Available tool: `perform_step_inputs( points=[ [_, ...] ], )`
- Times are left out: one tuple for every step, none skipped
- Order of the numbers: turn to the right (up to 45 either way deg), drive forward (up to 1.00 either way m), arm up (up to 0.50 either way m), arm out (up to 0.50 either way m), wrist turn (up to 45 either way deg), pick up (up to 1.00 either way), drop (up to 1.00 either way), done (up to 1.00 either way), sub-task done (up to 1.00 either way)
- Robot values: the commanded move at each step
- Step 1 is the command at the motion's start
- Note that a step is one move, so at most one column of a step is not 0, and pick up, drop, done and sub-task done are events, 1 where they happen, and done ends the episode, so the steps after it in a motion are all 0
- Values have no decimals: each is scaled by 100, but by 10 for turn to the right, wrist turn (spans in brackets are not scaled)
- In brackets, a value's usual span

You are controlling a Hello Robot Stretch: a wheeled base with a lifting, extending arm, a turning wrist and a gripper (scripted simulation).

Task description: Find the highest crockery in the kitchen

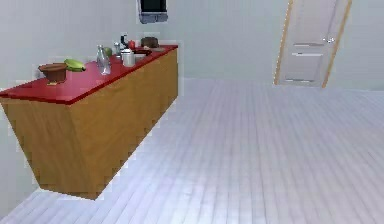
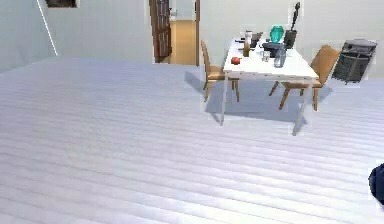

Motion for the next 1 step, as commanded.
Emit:
perform_step_inputs(
  points=[
    [0, 100, 0, 0, 0, 0, 0, 0, 0]
  ],
)
